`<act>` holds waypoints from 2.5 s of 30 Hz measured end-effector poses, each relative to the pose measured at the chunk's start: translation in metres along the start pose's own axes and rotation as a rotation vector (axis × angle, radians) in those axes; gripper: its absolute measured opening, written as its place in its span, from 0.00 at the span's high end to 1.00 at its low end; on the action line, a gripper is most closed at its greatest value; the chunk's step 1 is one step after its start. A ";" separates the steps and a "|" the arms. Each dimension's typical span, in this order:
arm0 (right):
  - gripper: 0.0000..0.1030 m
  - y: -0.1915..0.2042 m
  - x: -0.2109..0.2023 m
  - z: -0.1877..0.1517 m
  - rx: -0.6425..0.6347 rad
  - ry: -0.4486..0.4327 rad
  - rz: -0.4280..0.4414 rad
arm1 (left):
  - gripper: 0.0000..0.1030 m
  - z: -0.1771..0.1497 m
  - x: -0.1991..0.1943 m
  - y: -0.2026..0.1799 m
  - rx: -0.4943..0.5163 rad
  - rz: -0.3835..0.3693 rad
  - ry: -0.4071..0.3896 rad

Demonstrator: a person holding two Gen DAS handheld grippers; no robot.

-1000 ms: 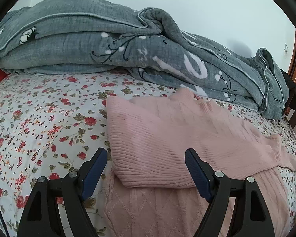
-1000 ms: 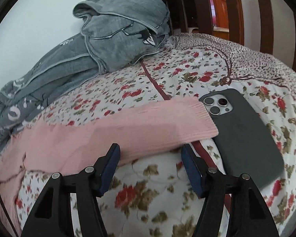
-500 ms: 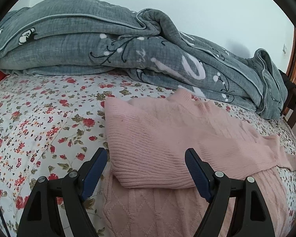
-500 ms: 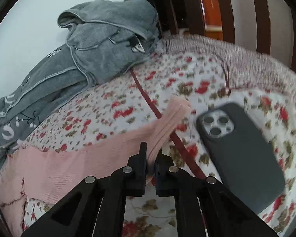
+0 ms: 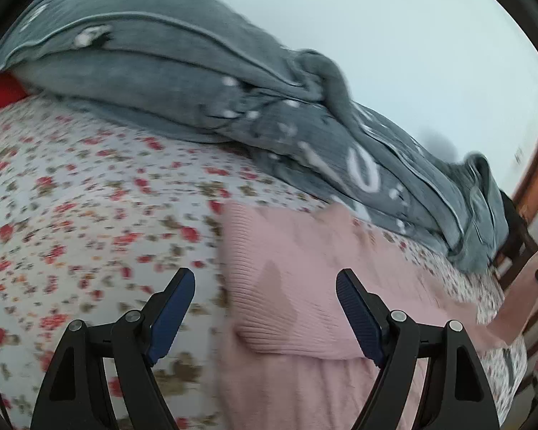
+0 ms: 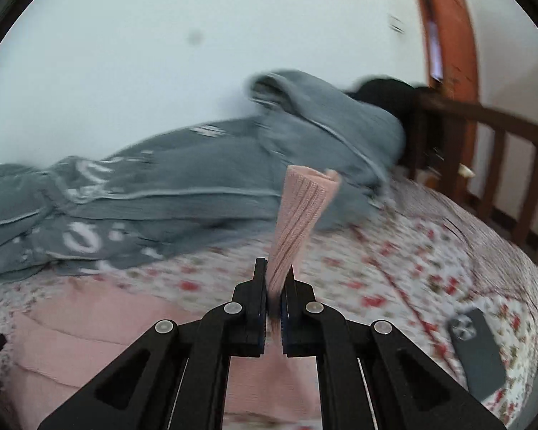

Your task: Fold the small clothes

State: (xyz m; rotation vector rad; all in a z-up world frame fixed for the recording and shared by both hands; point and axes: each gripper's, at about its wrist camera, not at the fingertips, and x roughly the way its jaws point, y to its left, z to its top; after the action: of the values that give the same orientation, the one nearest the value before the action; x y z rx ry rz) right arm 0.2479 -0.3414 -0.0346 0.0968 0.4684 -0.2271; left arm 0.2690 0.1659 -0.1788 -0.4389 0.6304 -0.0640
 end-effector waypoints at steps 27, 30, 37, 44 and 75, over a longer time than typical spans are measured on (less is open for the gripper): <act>0.63 0.380 0.027 -0.133 -0.403 0.328 0.520 | 0.22 0.006 -0.094 0.112 0.008 0.296 0.021; 0.50 0.328 0.007 -0.112 -0.373 0.229 0.503 | 0.22 0.006 -0.082 0.094 0.048 0.249 0.070; 0.49 0.184 0.032 -0.085 -0.298 0.163 0.203 | 0.22 0.005 -0.039 0.037 0.149 0.172 0.161; 0.49 0.073 0.092 -0.098 -0.034 0.365 0.195 | 0.22 0.006 -0.008 0.007 0.168 0.169 0.181; 0.69 0.075 0.115 -0.105 -0.108 0.372 0.217 | 0.72 -0.004 0.046 -0.046 0.261 0.151 0.210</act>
State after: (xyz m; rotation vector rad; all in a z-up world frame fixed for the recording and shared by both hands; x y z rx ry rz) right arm 0.3202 -0.2765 -0.1772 0.0835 0.8334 0.0323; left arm 0.3070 0.1135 -0.1881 -0.1319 0.8482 -0.0484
